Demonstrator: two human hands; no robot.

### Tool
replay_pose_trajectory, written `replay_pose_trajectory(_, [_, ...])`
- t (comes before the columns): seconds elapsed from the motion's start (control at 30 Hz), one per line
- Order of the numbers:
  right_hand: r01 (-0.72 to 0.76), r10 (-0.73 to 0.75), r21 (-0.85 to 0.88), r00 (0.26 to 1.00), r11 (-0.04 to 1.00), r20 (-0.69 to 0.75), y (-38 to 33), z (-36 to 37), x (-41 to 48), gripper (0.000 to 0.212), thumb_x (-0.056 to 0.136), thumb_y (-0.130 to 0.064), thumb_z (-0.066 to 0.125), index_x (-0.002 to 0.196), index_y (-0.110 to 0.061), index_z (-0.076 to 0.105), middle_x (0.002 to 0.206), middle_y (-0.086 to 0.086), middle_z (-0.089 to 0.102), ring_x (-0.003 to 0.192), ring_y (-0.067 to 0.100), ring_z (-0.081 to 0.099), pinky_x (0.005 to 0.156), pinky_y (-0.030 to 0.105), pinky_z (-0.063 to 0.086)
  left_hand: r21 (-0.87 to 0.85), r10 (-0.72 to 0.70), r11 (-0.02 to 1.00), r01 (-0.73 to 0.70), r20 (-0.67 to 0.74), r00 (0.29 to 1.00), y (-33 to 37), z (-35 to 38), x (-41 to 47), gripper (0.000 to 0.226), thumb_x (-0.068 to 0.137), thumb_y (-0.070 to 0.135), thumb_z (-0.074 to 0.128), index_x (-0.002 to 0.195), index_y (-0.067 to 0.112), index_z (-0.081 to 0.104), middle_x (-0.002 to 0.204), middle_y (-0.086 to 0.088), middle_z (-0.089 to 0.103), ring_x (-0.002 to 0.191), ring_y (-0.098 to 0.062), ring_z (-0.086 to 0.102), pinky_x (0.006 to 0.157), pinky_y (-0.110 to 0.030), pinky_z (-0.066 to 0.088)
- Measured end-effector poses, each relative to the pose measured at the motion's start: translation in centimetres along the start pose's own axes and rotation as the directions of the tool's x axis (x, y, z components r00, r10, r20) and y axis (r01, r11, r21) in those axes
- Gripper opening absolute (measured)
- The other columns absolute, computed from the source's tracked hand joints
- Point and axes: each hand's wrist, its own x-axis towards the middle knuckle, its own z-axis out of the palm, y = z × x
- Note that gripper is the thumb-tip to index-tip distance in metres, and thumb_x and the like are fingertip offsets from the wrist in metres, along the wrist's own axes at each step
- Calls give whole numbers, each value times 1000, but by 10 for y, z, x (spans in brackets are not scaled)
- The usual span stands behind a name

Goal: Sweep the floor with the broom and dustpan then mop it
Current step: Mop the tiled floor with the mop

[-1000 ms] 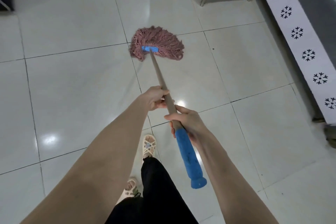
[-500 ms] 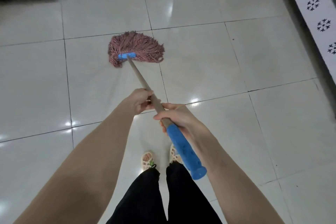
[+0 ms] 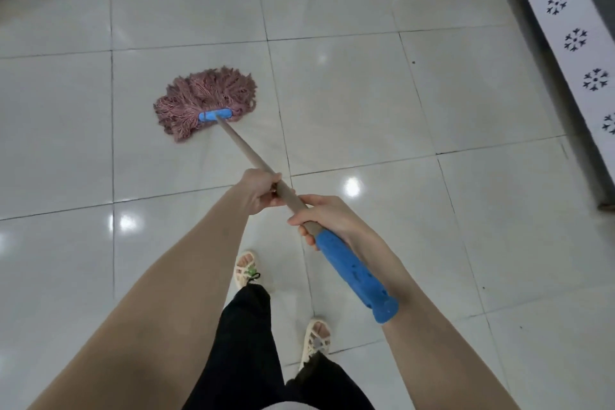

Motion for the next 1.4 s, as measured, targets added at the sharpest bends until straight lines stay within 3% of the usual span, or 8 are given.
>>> replay_pose_trajectory(0.23, [-10,22,87,991,996,-134,111,-109,-78,31,82,0,65,102,-22,63,62,9,53,40,13,47,40,18,40,17,13,1000,-15,97,995,-115,134,-25,17,98,4,46,113,-5,45,87,-17,53,68,-28,65,45,-34,56])
replay_pose_trajectory(0.37, [5,34,181,977,984,-211,164,-152,-112,38,81,2,65,113,-20,62,60,9,53,39,15,47,41,19,39,85,-20,996,6,158,987,-161,193,-45,19,98,3,47,115,-4,46,88,-15,53,68,-26,64,49,-36,55])
replay_pose_trajectory(0.63, [72,78,395,934,916,-350,233,-181,-161,45,82,3,65,124,-10,59,54,9,52,37,14,47,38,19,41,251,-85,968,11,284,955,-220,263,-73,27,97,7,49,122,-5,47,88,-14,54,68,-25,65,51,-33,58])
replay_pose_trajectory(0.8, [96,63,427,937,899,-343,249,-158,-170,37,80,4,65,116,-6,62,57,10,50,39,17,47,39,20,42,319,-93,948,-10,306,947,-236,250,-82,27,98,8,47,121,-5,48,90,-17,57,69,-23,65,49,-30,57])
replay_pose_trajectory(0.93, [92,47,400,944,912,-326,256,-138,-177,39,78,8,66,115,-6,62,64,10,50,45,17,50,41,21,43,238,-86,971,11,309,947,-247,221,-98,20,99,7,44,115,-4,47,99,-20,55,71,-24,64,47,-30,56])
replay_pose_trajectory(1.17, [16,49,327,981,945,-189,292,-54,-207,30,79,12,65,87,-17,61,66,11,51,37,14,49,38,19,42,132,-53,991,24,223,973,-300,118,-143,15,99,9,44,110,-2,46,104,-21,54,75,-24,65,47,-30,56])
replay_pose_trajectory(1.4, [-29,40,122,996,992,-85,324,27,-223,30,79,6,69,99,-16,63,60,11,54,37,14,51,39,19,42,-17,-3,1000,4,93,996,-344,19,-191,11,99,6,43,104,-3,47,85,-14,52,71,-25,63,47,-33,57])
